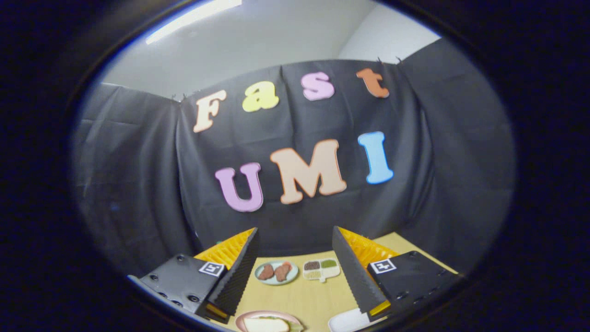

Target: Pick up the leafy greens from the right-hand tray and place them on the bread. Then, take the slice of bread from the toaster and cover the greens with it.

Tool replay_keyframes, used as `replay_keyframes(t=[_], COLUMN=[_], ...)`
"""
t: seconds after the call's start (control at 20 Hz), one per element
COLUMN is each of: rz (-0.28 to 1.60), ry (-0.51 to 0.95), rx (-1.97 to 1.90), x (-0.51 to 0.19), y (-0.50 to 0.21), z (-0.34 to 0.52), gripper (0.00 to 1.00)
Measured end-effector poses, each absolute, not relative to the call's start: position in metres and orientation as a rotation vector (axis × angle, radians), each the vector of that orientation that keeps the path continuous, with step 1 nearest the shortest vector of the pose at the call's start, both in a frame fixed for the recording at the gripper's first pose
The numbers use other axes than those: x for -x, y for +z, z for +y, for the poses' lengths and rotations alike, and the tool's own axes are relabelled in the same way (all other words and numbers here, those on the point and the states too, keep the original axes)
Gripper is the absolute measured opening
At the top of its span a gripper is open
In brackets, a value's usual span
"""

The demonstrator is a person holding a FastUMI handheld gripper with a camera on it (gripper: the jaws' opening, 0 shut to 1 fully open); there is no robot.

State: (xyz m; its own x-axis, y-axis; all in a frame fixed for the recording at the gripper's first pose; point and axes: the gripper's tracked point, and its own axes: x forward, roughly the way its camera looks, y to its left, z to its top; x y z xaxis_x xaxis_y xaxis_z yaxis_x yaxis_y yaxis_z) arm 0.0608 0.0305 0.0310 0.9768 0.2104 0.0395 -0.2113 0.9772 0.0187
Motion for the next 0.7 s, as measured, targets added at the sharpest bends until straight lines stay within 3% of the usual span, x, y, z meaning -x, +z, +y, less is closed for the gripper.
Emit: replay_keyframes(t=[0.2,0.7], rz=[-0.149,-0.171], ry=[0.171,0.156], rx=[0.167,0.179], x=[-0.041,-0.006], y=[0.047,0.04], z=[0.037,0.048], gripper=[0.98,0.98])
